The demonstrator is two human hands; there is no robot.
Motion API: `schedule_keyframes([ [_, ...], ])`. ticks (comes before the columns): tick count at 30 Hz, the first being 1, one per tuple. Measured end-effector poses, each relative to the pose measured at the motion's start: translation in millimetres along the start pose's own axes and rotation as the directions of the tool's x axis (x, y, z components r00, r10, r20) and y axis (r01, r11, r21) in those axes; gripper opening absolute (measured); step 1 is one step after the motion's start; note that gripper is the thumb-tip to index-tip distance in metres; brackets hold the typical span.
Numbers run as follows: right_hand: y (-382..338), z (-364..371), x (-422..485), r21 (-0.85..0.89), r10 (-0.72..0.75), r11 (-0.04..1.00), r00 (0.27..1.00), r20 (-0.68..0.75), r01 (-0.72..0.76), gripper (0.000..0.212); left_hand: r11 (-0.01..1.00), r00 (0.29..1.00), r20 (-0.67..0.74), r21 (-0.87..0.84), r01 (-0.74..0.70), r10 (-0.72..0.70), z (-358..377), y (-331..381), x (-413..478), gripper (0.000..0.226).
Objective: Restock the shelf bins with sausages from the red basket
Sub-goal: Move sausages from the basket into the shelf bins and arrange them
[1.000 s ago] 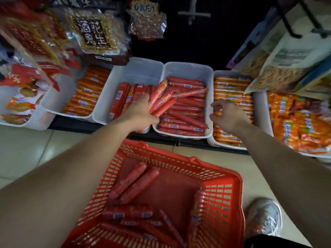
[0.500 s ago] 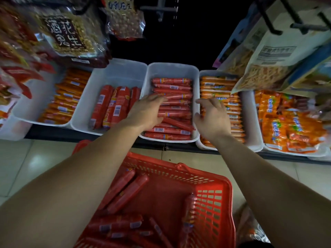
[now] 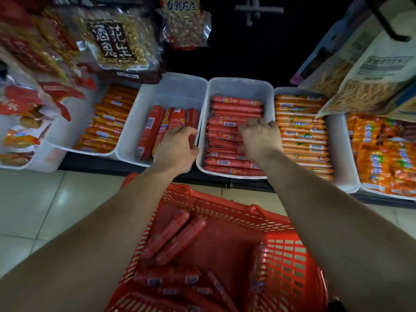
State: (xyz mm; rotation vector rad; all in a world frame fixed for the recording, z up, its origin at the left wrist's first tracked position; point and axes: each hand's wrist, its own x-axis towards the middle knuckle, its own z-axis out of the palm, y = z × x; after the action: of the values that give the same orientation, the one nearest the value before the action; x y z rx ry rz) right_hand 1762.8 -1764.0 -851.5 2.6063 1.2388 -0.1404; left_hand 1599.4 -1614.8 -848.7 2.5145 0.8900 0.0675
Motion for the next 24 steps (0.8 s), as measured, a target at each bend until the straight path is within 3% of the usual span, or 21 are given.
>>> schedule_keyframes([
  [3,-7,-1,-10,0.039,0.102,0.994,0.995,-0.017,-0.102,0.03,0.998,1.0,-0.01,-0.055,0.011,-0.011,-5,1,-7,0.037],
  [7,0,-7,-35,0.228,0.129,0.966,0.992,-0.013,-0.122,0.021,0.999,1.0,0.002,-0.046,-0.017,0.017,-20,8,-31,0.038],
  [11,5,-23,-78,0.32,0.076,0.946,0.996,-0.041,-0.059,0.024,0.998,1.0,-0.006,-0.05,-0.028,0.028,-34,14,-69,0.032],
  [15,-3,-29,-143,0.474,0.064,0.879,0.977,-0.204,0.041,0.017,0.989,1.0,-0.003,-0.148,0.022,-0.023,-39,18,-126,0.027],
  [18,-20,-18,-194,0.527,0.027,0.84,0.962,-0.272,0.126,0.013,0.981,0.994,0.079,-0.17,0.088,-0.076,-25,15,-175,0.022],
  [20,-28,-2,-215,0.526,-0.036,0.84,0.981,-0.191,0.133,0.013,0.983,0.98,0.177,-0.139,0.121,-0.096,-12,10,-202,0.021],
  [22,-35,25,-234,0.478,-0.129,0.872,0.992,0.016,0.105,0.018,0.988,0.951,0.285,-0.056,0.142,-0.12,3,1,-229,0.029],
  [24,-41,58,-249,0.459,-0.165,0.888,0.947,0.274,0.022,0.034,0.987,0.906,0.393,0.027,0.159,-0.157,16,-12,-248,0.04],
])
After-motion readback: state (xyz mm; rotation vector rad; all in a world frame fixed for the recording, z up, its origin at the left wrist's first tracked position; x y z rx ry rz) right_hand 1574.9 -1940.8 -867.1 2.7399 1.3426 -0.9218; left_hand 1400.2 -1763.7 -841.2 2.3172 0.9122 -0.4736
